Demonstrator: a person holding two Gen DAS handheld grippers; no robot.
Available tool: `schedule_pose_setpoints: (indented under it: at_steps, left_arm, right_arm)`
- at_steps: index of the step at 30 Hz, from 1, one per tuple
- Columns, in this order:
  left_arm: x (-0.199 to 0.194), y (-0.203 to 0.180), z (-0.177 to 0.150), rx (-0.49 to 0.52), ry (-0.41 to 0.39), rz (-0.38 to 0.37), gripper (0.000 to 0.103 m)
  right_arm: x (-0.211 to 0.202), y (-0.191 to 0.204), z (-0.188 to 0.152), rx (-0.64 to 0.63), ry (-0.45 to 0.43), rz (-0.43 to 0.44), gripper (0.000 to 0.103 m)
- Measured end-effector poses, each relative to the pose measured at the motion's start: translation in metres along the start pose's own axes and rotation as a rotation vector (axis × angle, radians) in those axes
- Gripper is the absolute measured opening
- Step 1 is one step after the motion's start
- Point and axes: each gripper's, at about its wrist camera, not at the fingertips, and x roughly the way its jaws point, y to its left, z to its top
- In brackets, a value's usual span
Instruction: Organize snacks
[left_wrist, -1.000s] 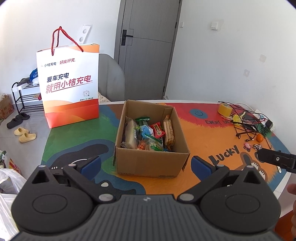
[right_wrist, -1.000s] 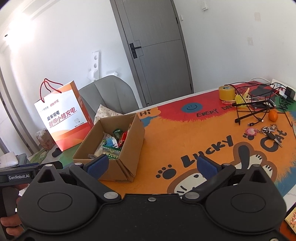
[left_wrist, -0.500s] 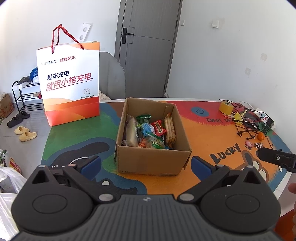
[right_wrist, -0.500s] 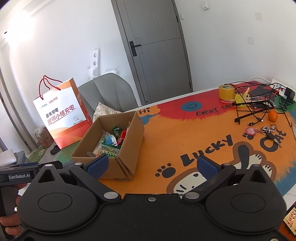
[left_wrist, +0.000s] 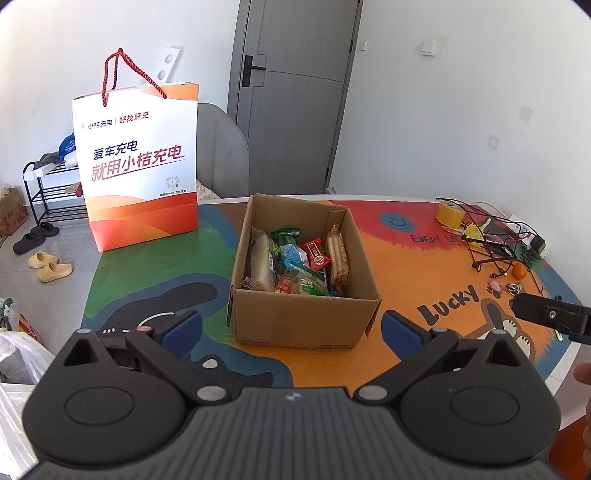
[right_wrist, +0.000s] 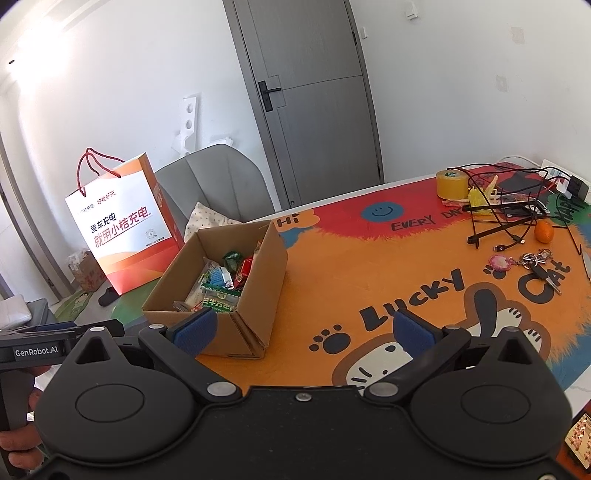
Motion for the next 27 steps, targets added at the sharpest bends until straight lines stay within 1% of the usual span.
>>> schedule_pose_setpoints:
  at_steps: [5, 27]
  left_arm:
    - [0.001, 0.0005, -0.0001, -0.003, 0.002, 0.002, 0.103]
    - [0.0003, 0.0002, -0.0009, -0.002, 0.006, -0.002, 0.103]
  right_arm:
    - [-0.003, 0.0002, 0.0011, 0.001, -0.005, 0.015, 0.103]
    - [-0.0024, -0.0002, 0.0013, 0.005, -0.002, 0.002, 0.103]
